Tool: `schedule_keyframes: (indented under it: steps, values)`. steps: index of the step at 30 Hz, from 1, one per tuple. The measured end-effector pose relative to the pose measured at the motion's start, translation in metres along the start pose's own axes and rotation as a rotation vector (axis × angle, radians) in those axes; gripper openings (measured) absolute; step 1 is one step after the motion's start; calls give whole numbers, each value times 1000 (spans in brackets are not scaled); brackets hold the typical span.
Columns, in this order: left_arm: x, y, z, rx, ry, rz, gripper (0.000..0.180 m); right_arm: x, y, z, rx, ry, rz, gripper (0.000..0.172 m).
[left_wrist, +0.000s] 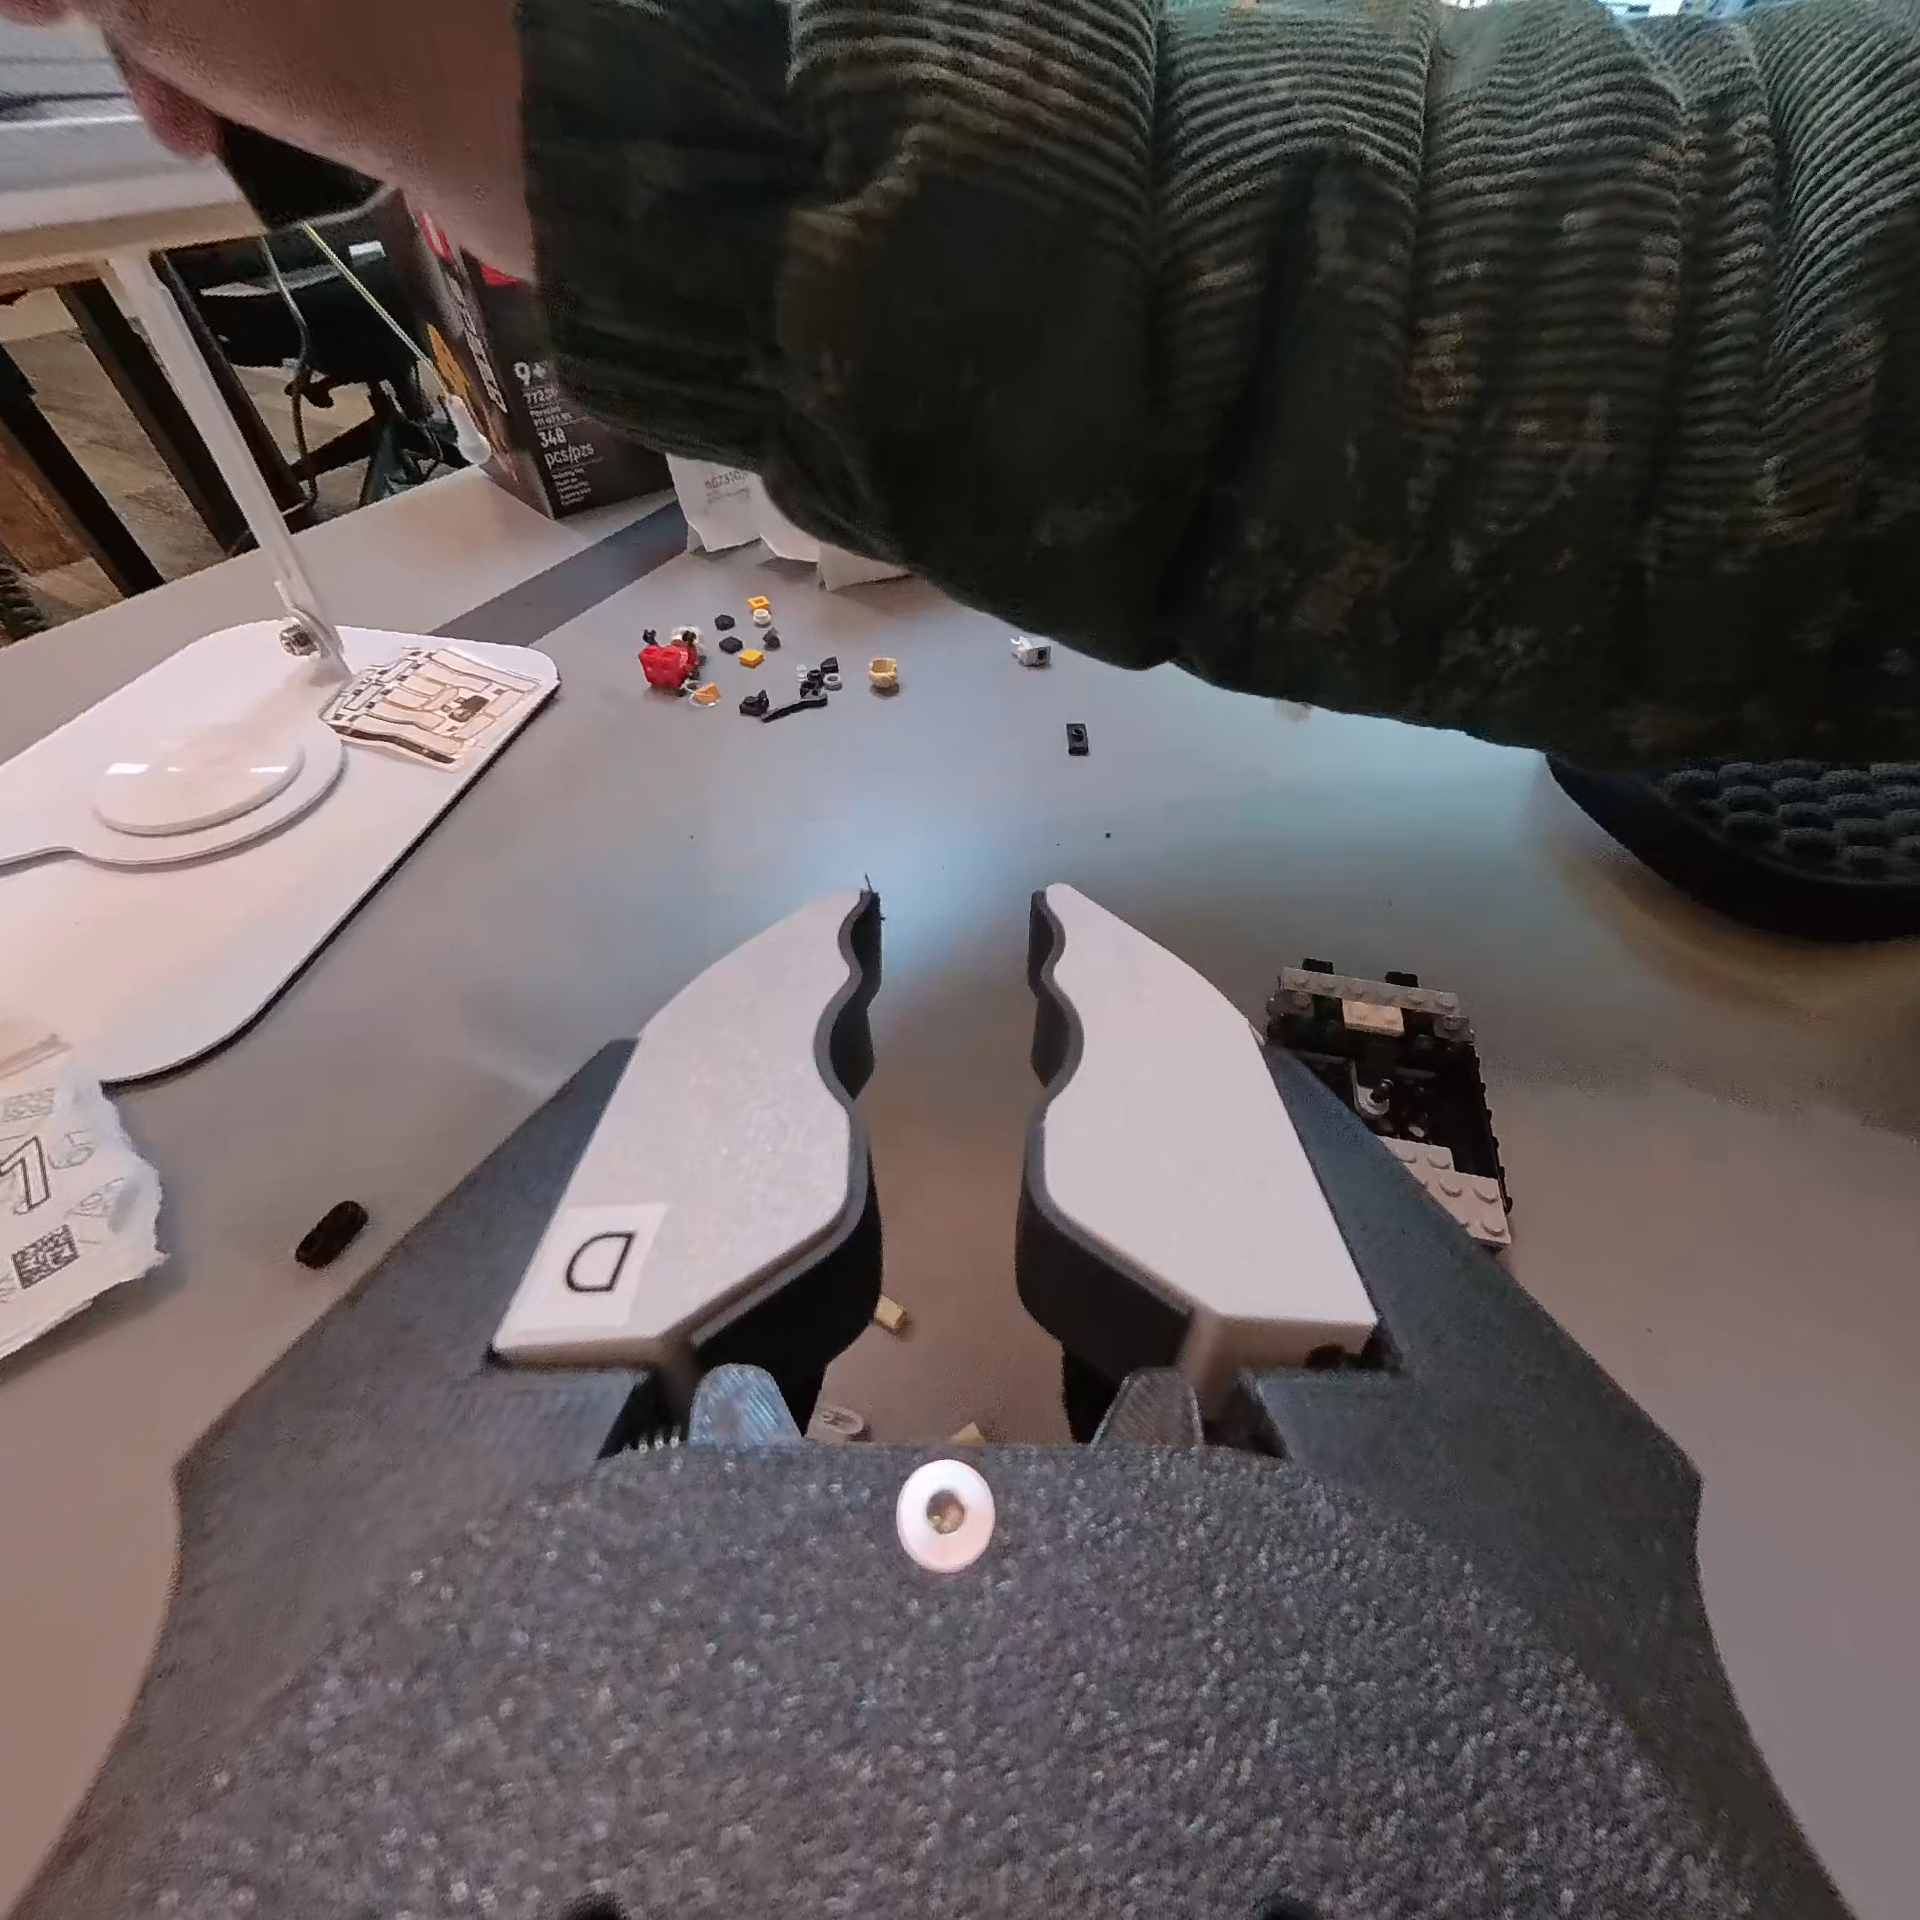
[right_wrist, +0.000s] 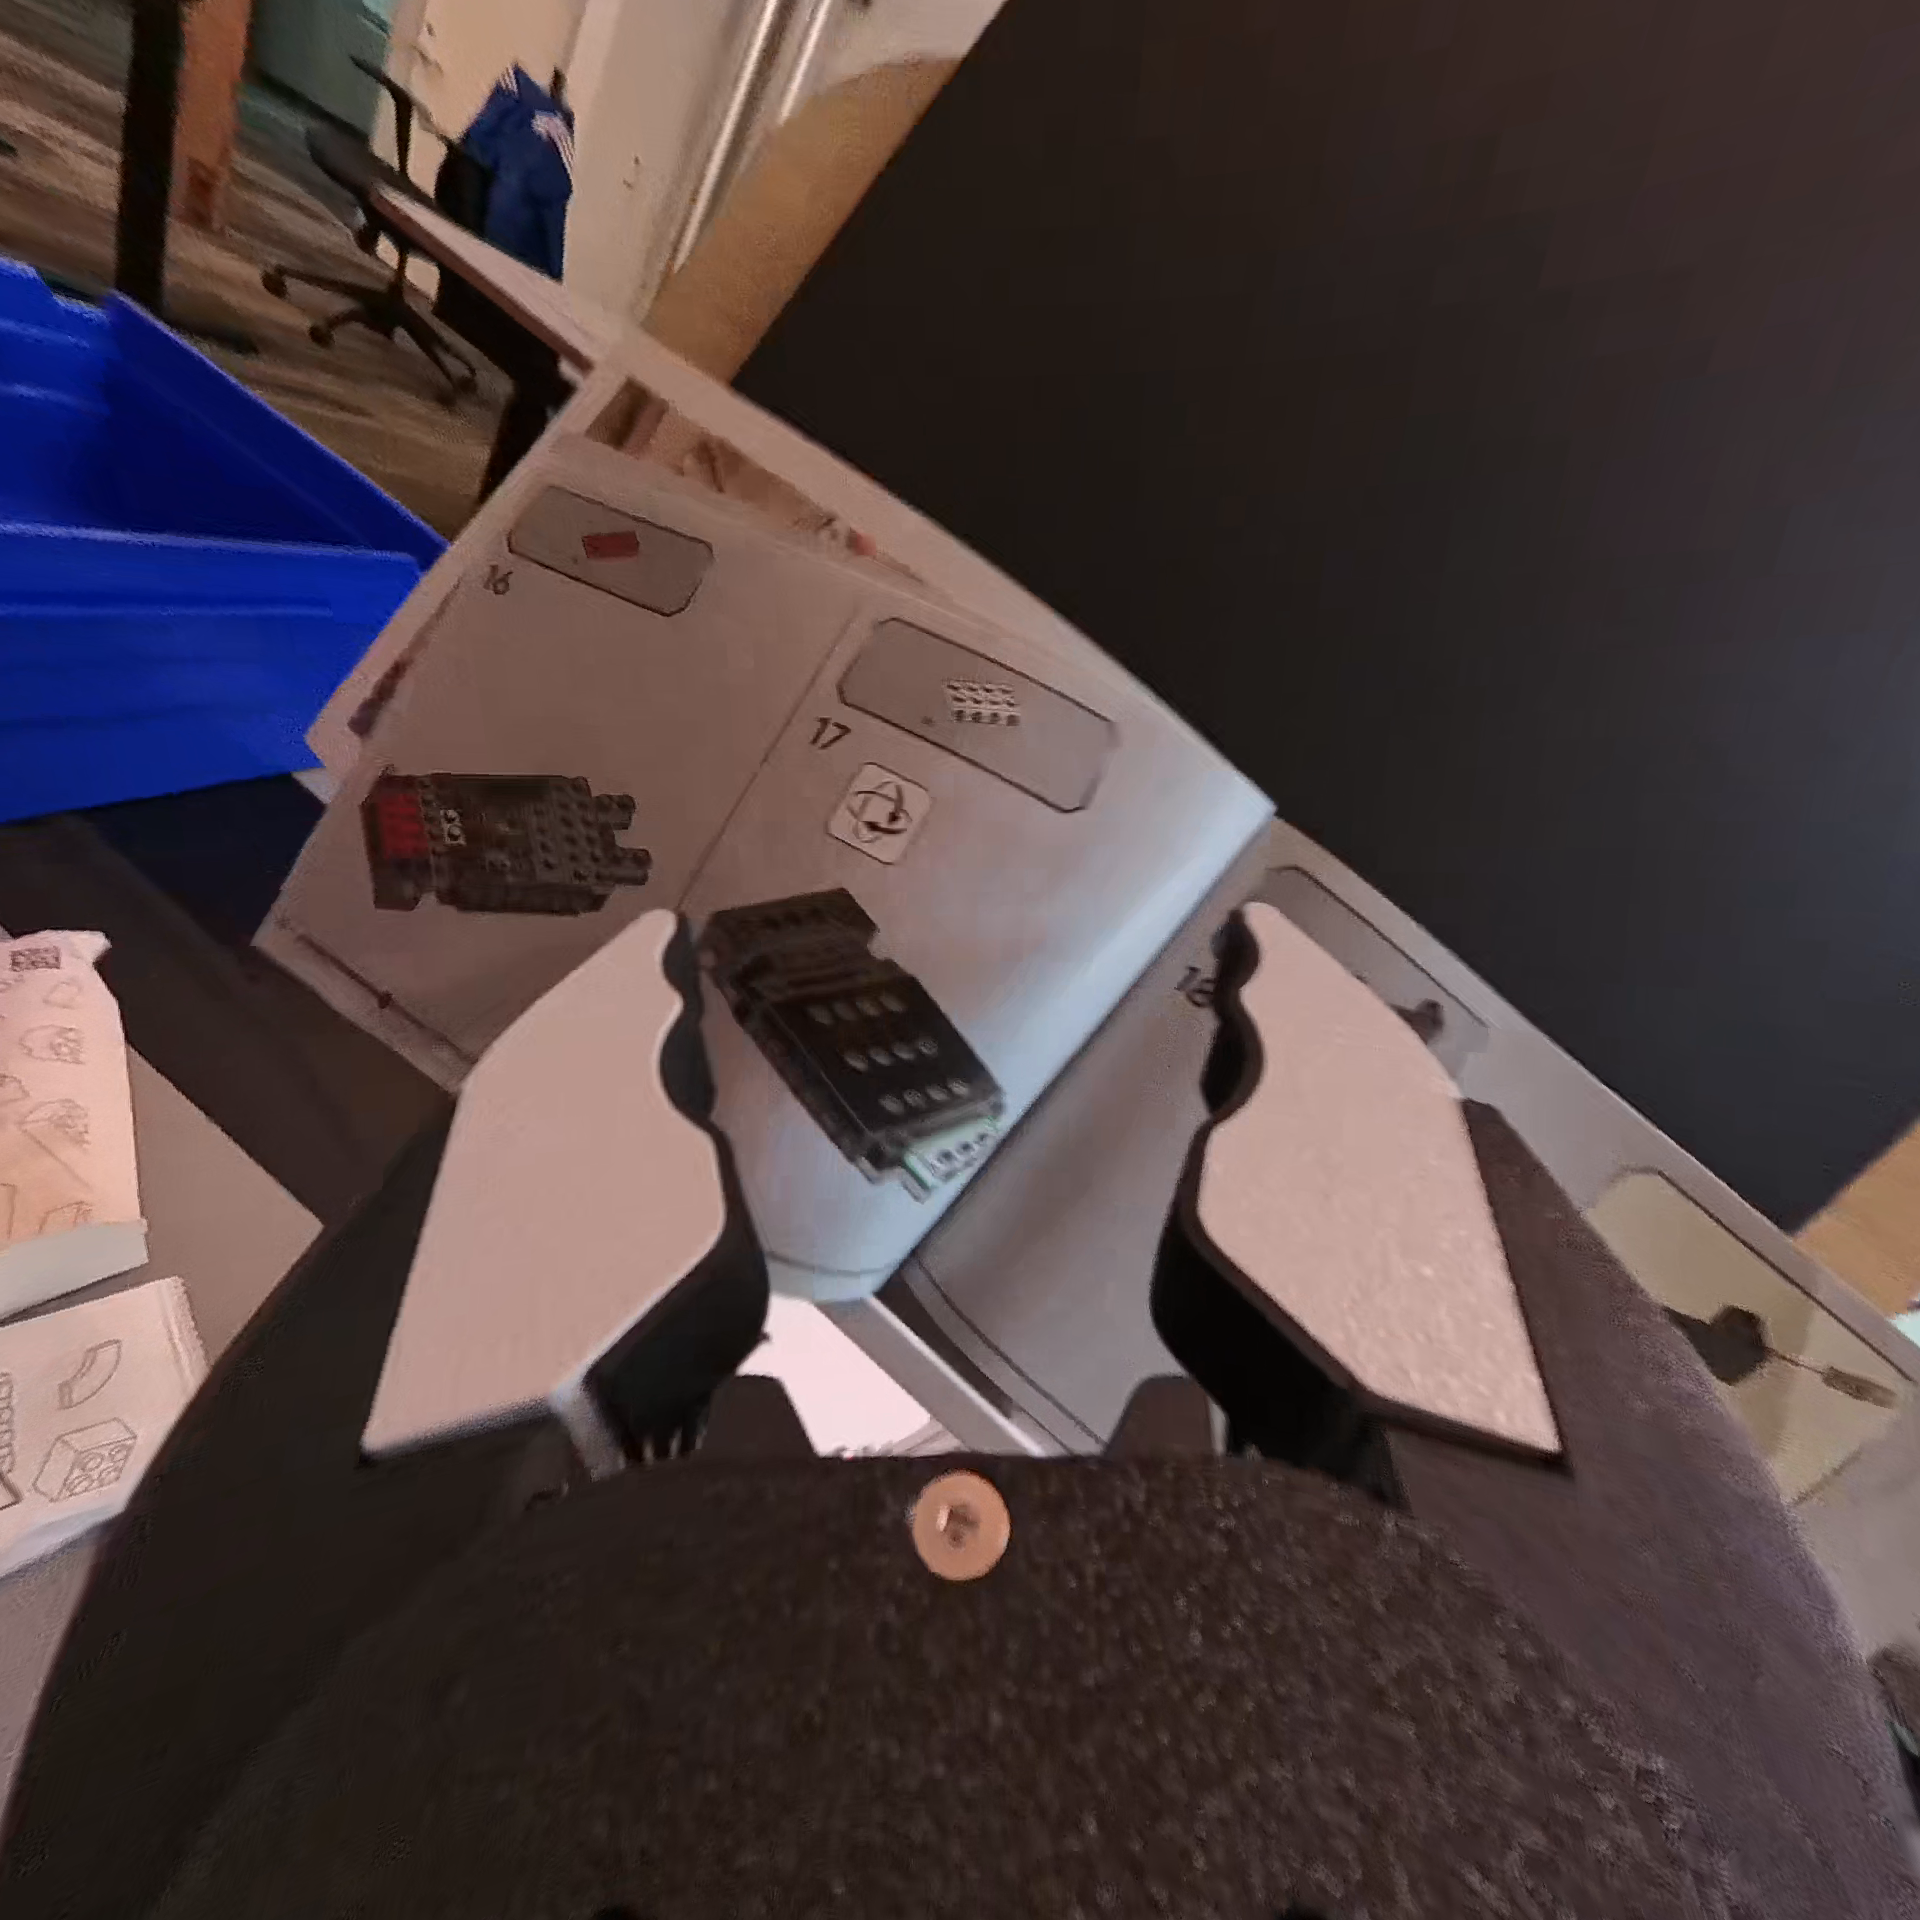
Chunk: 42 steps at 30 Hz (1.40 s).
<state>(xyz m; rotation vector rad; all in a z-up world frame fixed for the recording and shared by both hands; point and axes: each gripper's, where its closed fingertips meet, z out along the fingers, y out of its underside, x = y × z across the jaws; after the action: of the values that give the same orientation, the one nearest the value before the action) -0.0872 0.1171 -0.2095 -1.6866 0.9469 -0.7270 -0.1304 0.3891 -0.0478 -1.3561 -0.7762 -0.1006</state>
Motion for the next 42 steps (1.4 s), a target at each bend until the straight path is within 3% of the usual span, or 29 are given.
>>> schedule_keyframes:
  steps: [2,6,9,22,26,32,37,42]
  values:
    - [0,2,0,-9,1,0,27,-10,10,14,-71,-10,-27,101]
    - [0,3,-4,-5,-3,3,26,2,17,20,-71,82,-103,76]
    - [1,1,-3,1,7,-7,26,11,16,13,-37,77,-46,58]
    - [-23,-8,0,8,-58,13,27,53,32,-19,4,46,158,32]
    - [-56,-45,-3,45,-157,72,28,71,50,-24,-21,49,213,24]
    - [-146,-120,10,88,-349,36,28,86,69,-29,-56,45,263,23]
    - [-191,-164,51,89,-397,107,27,92,87,-32,-95,51,251,21]
    - [-188,-182,109,24,-345,168,28,97,100,-43,-112,40,275,20]
